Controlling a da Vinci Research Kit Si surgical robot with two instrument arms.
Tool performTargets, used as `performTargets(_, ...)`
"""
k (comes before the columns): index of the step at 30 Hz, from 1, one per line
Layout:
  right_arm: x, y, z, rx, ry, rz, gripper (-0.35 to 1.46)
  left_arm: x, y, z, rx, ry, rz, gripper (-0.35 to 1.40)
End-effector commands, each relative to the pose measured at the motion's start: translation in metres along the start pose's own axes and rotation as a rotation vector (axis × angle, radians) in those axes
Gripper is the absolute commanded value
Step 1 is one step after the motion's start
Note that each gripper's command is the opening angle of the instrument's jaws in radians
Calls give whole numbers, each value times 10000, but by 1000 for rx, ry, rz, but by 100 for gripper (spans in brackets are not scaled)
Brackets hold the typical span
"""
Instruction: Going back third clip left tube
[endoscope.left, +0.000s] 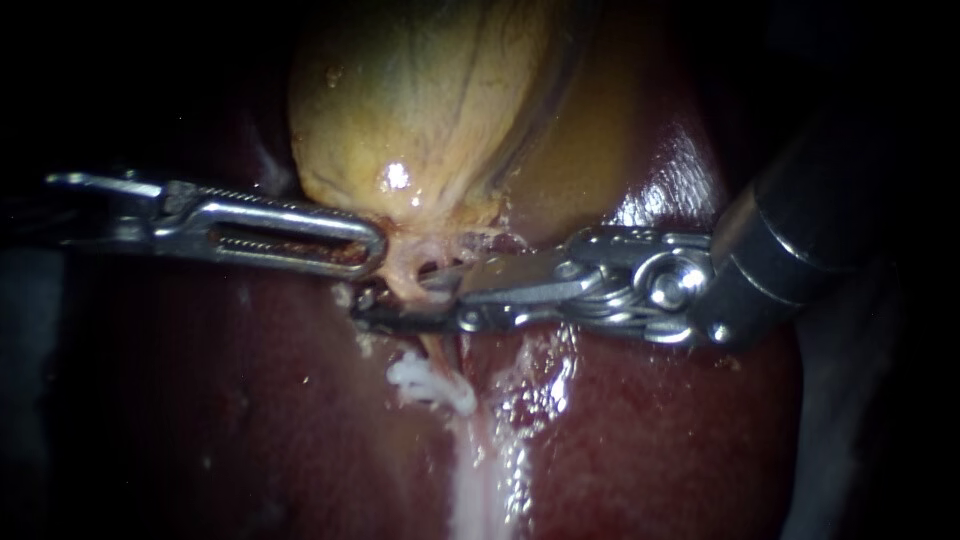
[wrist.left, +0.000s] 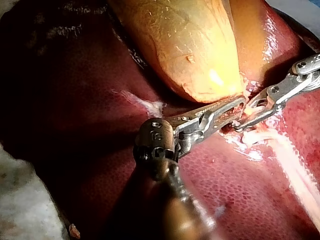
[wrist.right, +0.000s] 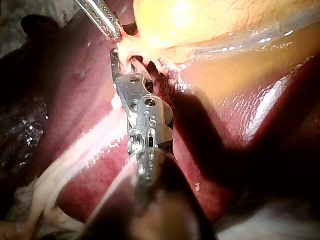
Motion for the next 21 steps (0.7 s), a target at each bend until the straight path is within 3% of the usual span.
performTargets(1, -1, 0, 1, 3, 0, -1, -35, 0, 0, 0, 1, 1, 0, -35)
performTargets(9, -1, -2, 2, 13, -2, -1, -33, 0, 0, 0, 0, 1, 0, -35)
performTargets(11, 0, -4, 2, 41, 53, -34, 8, 0, 0, -1, 0, 1, 0, -35)
performTargets(13, 4, -4, 4, 53, 77, -73, 39, 0, 0, -1, 0, 1, 0, -35)
performTargets(16, 12, -2, 8, -14, 111, -164, 50, 0, 0, -1, 0, 1, 0, -35)
performTargets(21, 11, -2, 3, -9, 108, -193, 50, -1, 0, -2, 0, 0, 1, -35)
